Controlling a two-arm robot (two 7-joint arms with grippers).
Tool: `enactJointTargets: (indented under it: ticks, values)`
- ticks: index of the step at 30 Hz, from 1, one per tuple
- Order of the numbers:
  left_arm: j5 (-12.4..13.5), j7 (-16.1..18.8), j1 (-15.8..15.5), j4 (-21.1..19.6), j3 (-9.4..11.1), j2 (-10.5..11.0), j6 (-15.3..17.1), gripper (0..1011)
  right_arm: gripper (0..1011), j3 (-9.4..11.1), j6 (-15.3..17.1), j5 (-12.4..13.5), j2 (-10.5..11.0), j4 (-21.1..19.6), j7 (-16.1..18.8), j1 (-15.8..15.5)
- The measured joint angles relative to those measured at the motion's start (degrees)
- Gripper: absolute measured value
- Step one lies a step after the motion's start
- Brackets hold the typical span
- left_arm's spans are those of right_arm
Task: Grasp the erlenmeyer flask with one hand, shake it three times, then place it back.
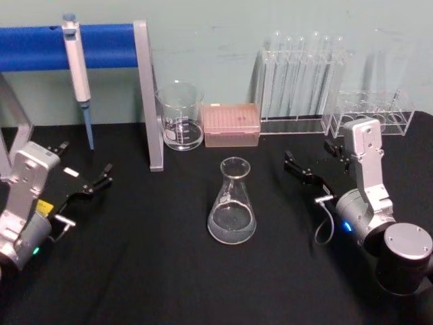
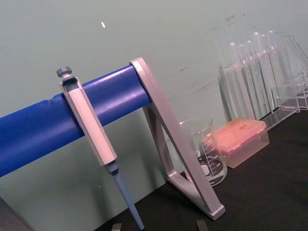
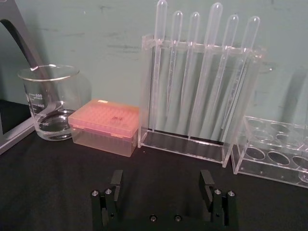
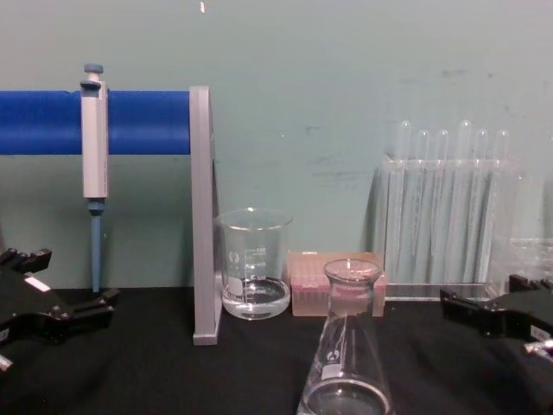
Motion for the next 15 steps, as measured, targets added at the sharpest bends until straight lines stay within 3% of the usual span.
enactJointTargets:
  ticks: [15]
  values:
    - [0.0,0.0,0.0,0.0,0.0,0.0,0.0,1002,1003,0.55,0.69,-1.21,-0.35,0.14,0.82,-0.26]
